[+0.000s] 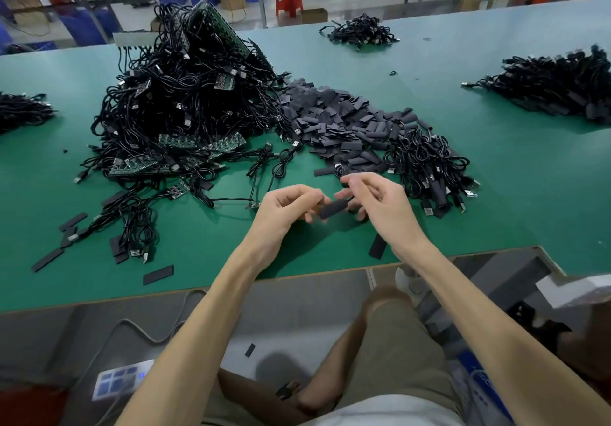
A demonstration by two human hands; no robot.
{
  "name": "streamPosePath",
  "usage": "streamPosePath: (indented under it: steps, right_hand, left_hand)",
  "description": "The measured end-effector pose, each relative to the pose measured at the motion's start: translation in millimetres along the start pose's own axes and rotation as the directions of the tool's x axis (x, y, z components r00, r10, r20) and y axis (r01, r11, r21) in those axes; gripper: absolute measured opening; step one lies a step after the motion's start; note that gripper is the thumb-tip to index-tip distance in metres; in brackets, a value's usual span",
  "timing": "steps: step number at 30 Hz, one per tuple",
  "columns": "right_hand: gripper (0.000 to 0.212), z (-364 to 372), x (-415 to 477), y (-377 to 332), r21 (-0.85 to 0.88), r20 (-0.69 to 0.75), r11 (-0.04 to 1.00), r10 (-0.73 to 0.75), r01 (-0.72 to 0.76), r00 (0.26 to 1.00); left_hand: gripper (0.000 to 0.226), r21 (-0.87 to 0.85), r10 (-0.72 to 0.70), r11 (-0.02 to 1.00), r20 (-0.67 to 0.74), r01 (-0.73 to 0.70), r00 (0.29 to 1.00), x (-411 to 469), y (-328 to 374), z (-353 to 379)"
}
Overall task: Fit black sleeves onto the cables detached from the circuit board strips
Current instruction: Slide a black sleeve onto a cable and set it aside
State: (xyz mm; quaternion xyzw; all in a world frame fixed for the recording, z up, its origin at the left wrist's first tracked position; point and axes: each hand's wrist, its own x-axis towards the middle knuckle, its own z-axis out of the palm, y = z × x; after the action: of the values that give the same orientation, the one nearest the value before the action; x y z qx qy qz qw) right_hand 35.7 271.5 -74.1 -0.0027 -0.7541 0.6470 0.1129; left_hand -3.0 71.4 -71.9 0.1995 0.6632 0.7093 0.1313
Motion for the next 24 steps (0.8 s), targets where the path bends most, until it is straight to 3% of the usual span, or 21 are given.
streamPosePath:
  steps: [2,6,12,17,21,24]
  right_hand:
    - [0.015,-2,-1,-2,0.043,0.047,0.999,-0.028,0.026,0.999]
    - [0.018,-2,-4,-7,0.098,0.141,0.993,-0.085,0.072,0.986]
    - [0.021,-5,-4,-9,0.122,0.269,0.99,-0.099,0.068,0.958]
    - [0.022,-3,-3,-8,0.072,0.362,0.995,-0.086,0.064,0.928]
    - [0.027,-4,-2,-11,0.082,0.349,0.992,-0.118,0.095,0.93]
    - [0.028,-7,-2,-8,0.185,0.151,0.983,-0.036,0.008,0.988]
  left_hand:
    - [0.031,0.003,-0.015,1.0,-0.025,0.015,1.0,-1,1,1]
    - [0.025,0.013,-0.036,0.999,-0.109,0.037,0.993,1,-1,2]
    - [0.037,0.06,-0.035,0.997,-0.09,0.041,0.995,3,-1,8]
    - [0.04,-0.051,-0.08,0.996,-0.121,0.074,0.989,6,0,1]
    - [0.035,-0.101,-0.187,0.979,-0.128,0.175,0.974,19,8,6]
    - [0.034,-0.158,-0.195,0.973,-0.172,0.169,0.966,37,20,19]
